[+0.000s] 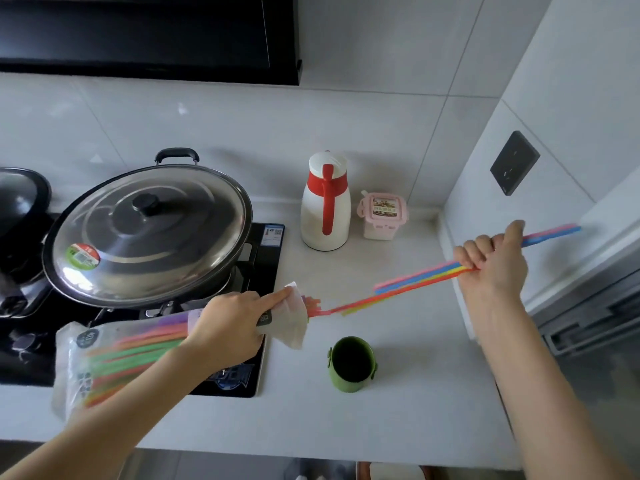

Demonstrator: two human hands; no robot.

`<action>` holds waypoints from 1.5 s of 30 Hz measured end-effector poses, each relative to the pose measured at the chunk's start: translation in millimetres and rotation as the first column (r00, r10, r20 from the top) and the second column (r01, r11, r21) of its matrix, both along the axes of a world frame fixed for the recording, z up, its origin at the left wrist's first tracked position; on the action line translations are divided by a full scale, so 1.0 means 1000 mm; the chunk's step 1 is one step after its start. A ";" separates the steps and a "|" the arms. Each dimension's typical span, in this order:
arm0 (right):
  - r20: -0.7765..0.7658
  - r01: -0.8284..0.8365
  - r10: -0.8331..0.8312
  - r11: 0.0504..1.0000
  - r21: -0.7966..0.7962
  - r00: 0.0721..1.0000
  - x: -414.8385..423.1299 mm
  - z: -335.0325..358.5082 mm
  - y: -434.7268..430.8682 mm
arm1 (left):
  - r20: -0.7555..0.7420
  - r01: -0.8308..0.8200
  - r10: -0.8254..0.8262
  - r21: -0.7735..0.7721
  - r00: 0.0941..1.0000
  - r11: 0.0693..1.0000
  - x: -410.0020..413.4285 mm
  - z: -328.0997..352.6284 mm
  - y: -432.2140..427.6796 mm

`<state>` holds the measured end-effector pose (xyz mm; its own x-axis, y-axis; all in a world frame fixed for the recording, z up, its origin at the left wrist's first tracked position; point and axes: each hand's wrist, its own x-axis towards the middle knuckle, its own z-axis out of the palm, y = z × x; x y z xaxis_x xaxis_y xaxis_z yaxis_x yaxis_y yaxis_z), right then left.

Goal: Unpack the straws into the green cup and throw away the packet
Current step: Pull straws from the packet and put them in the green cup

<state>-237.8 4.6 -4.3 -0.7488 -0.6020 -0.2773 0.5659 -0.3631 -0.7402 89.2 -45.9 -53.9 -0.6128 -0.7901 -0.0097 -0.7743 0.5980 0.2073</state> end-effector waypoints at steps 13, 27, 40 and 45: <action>-0.484 -0.312 0.435 0.896 0.316 0.759 0.094 -0.076 0.019 | 0.038 0.036 -0.036 0.014 0.999 0.999 0.005 -0.018 0.013; -0.927 0.120 0.280 0.941 0.316 0.248 0.079 -0.021 0.031 | 0.106 0.177 -0.156 -0.228 0.982 0.957 -0.015 0.035 0.003; -0.633 -0.317 0.480 0.877 0.361 0.607 0.129 -0.022 0.022 | -0.081 0.189 -0.214 -0.240 0.973 0.952 -0.038 0.059 0.001; -0.629 -0.182 0.323 0.943 0.280 0.708 0.091 -0.008 0.023 | -0.147 0.143 -0.177 -0.211 0.973 0.967 -0.029 0.060 -0.001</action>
